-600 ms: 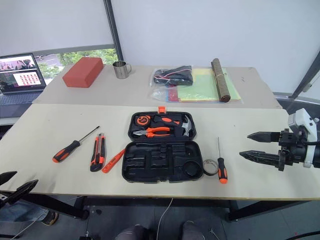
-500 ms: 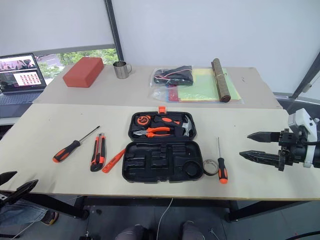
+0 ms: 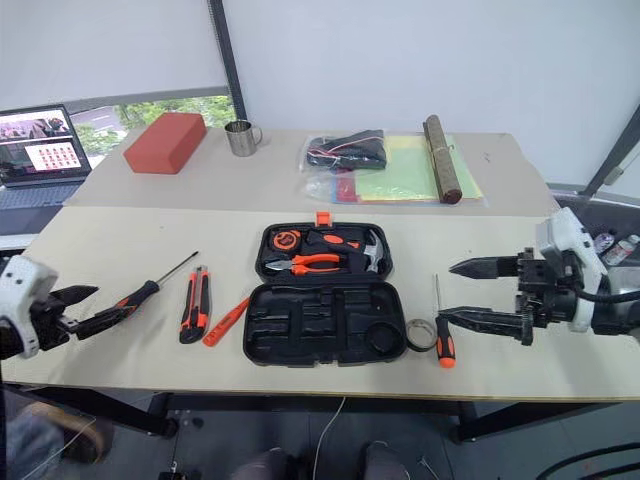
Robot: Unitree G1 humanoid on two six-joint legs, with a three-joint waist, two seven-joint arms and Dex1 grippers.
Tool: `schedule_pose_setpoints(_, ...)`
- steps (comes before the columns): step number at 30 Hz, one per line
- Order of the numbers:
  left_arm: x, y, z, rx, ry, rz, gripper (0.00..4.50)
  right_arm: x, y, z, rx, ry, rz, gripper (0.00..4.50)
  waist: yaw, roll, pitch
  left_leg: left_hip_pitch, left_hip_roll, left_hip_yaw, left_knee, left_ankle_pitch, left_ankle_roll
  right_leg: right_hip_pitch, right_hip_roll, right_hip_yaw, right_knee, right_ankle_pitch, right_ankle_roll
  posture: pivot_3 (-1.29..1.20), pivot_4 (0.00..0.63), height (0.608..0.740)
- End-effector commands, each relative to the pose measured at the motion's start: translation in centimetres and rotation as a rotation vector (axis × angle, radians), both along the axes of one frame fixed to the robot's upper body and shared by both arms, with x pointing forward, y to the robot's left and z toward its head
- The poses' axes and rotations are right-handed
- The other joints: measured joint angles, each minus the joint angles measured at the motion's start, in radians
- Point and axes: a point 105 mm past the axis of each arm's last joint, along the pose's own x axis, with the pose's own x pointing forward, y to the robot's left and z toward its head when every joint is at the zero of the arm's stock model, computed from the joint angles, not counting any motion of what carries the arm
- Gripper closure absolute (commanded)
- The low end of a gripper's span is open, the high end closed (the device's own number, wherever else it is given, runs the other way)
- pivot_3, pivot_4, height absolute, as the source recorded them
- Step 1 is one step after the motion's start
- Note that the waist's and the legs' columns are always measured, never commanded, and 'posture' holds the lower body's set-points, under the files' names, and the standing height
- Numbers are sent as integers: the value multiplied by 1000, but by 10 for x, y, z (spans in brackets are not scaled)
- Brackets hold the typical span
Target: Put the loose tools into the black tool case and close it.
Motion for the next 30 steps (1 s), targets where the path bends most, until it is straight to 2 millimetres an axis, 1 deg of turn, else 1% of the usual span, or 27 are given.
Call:
schedule_pose_setpoints(1, 11, 13, -10, 73, 68, 18, 0, -4, 19, 13, 11, -79, 45, 23, -1, 0, 0, -1, 0, 0, 0, 0, 0, -1, 0, 0, 0, 0, 0, 0, 150, 736)
schedule_pose_setpoints(5, 27, 19, -22, 100, 106, 14, 0, -7, 29, 14, 16, -94, 59, 23, 1, -2, 1, -1, 0, 0, 0, 0, 0, -1, 0, -6, 0, 0, 0, 0, 150, 736)
schedule_pose_setpoints(7, 30, 21, -27, 103, 124, 6, 0, -9, 31, 12, 13, -95, 59, 23, 2, -2, 1, -2, 0, 0, 1, 0, 0, -1, -1, -9, 0, 0, 0, 0, 150, 736)
schedule_pose_setpoints(10, 34, 22, -36, 104, 141, -7, 788, -13, 33, 11, 10, -97, 58, 0, 5, -2, 1, -3, 0, 0, 2, 0, 0, -1, -2, -11, -1, 0, 0, 0, 150, 736)
schedule_pose_setpoints(11, 35, 22, -39, 101, 147, -14, 1198, -13, 34, 10, 10, -99, 58, 0, 5, -2, 1, -3, 0, 0, 2, 0, 0, 0, -3, -11, -1, 0, 0, 0, 150, 736)
schedule_pose_setpoints(12, 37, 21, -41, 93, 148, -17, 1476, -14, 34, 10, 8, -101, 56, 0, 4, -2, 1, -3, 0, -1, 2, 0, 0, 0, -3, -11, 0, 0, 0, 0, 150, 736)
schedule_pose_setpoints(13, 39, 20, -41, 82, 146, -17, 1925, -14, 34, 9, 3, -107, 51, 0, 4, -2, 1, -3, 0, -1, 2, 0, 0, 0, -3, -11, 0, 0, 0, 0, 150, 736)
schedule_pose_setpoints(14, 42, 19, -42, 73, 145, -17, 2126, -14, 34, 9, -2, -112, 46, 0, 4, -2, 1, -3, 0, -1, 3, 0, 0, 0, -3, -11, 1, 0, 0, 0, 150, 736)
schedule_pose_setpoints(15, 44, 18, -41, 67, 136, -18, 2546, -13, 33, 8, -5, -117, 40, 0, 4, -2, 1, -3, 0, -1, 3, 0, 0, 0, -3, -11, 1, 0, 0, 0, 150, 736)
schedule_pose_setpoints(17, 48, 16, -39, 60, 122, -26, 3137, -10, 32, 8, -7, -123, 24, 0, 5, -2, 1, -3, 0, -2, 3, 0, 0, 1, -3, -11, 1, 0, 1, 0, 150, 736)
schedule_pose_setpoints(18, 51, 14, -36, 57, 113, -32, 3508, -9, 30, 7, -9, -124, 15, 0, 5, -2, 1, -2, 0, -2, 4, 1, 0, 1, -3, -11, 1, 0, 1, 0, 150, 736)
schedule_pose_setpoints(21, 56, 9, -21, 60, 73, -72, 3552, -7, 26, 2, -15, -103, -10, 0, 6, -2, 1, -3, 0, -3, 5, 1, 0, 1, -4, -11, 2, 1, 1, 0, 150, 736)
schedule_pose_setpoints(22, 58, 4, -10, 64, 47, -107, 3552, -8, 24, -1, -18, -85, -18, 0, 7, -2, 1, -4, 0, -4, 6, 1, 0, 1, -4, -11, 2, 1, 1, 0, 150, 736)
schedule_pose_setpoints(23, 62, -6, 9, 75, -7, -183, 3552, -9, 21, -4, -20, -66, -25, 0, 7, -3, 1, -5, 0, -5, 7, 1, 0, 1, -4, -11, 2, 1, 1, 0, 150, 736)
schedule_pose_setpoints(24, 64, -14, 23, 84, -43, -236, 3552, -10, 19, -6, -22, -54, -29, 0, 7, -4, 2, -7, 0, -7, 8, 1, 0, 1, -3, -13, 2, 1, 1, 0, 150, 736)
schedule_pose_setpoints(25, 65, -31, 41, 95, -86, -331, 3552, -11, 17, -8, -26, -48, -37, 0, 8, -5, 2, -9, 0, -7, 9, 1, 1, 0, -3, -13, 2, 1, 1, 0, 150, 736)
schedule_pose_setpoints(26, 65, -41, 51, 103, -110, -392, 3552, -12, 16, -8, -28, -47, -42, 0, 9, -6, 3, -12, 0, -9, 13, 2, 3, 0, -1, -15, 2, 1, 1, 0, 150, 736)
schedule_pose_setpoints(27, 63, -63, 62, 117, -116, -514, 3552, -12, 14, -9, -36, -50, -53, 0, 11, -7, 4, -13, 0, -10, 14, 3, 4, 0, -1, -16, 2, 1, 1, 0, 150, 736)
schedule_pose_setpoints(28, 61, -78, 68, 128, -116, -599, 3552, -12, 13, -10, -42, -53, -61, 0, 12, -8, 4, -15, 0, -12, 17, 5, 8, 0, 1, -18, 2, 1, 2, 0, 150, 736)
schedule_pose_setpoints(30, 60, -115, 73, 166, -96, -780, 3552, -10, 9, -11, -62, -71, -94, 0, 12, -8, 4, -18, -1, -13, 19, 5, 8, 0, 3, -22, 1, 2, 4, 0, 150, 736)
